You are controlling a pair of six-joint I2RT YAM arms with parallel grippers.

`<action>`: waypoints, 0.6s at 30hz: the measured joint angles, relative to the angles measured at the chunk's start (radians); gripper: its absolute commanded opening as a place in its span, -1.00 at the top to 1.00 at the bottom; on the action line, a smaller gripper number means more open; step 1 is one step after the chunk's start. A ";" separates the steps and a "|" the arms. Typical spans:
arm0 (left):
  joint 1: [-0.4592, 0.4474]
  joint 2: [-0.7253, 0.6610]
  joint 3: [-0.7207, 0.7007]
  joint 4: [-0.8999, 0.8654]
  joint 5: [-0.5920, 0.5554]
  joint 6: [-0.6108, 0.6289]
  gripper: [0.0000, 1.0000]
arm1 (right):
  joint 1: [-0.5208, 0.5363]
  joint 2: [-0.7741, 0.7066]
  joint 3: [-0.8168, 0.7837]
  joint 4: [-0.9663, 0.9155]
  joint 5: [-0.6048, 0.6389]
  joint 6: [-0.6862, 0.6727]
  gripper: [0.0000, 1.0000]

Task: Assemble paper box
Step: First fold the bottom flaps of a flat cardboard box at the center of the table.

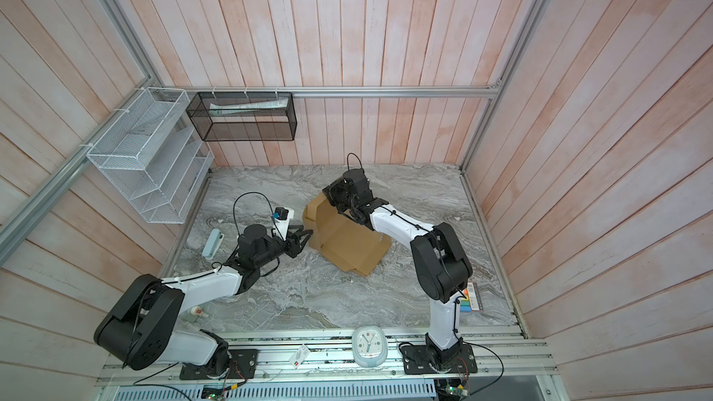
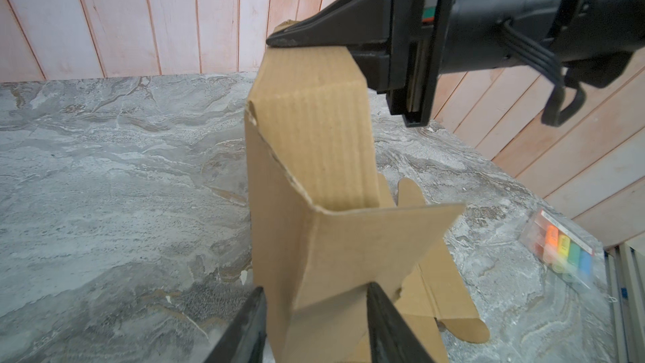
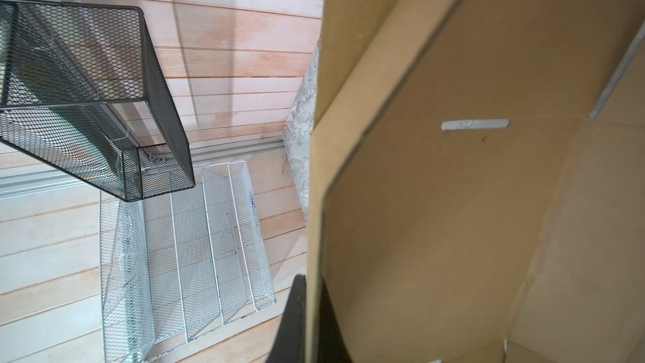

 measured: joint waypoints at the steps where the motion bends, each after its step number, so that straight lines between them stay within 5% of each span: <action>1: -0.003 0.002 0.002 0.000 0.000 0.000 0.04 | 0.001 0.002 0.002 0.000 -0.002 -0.002 1.00; 18: -0.018 0.067 0.003 0.030 -0.028 -0.005 0.10 | 0.025 0.071 0.011 0.052 -0.029 -0.030 1.00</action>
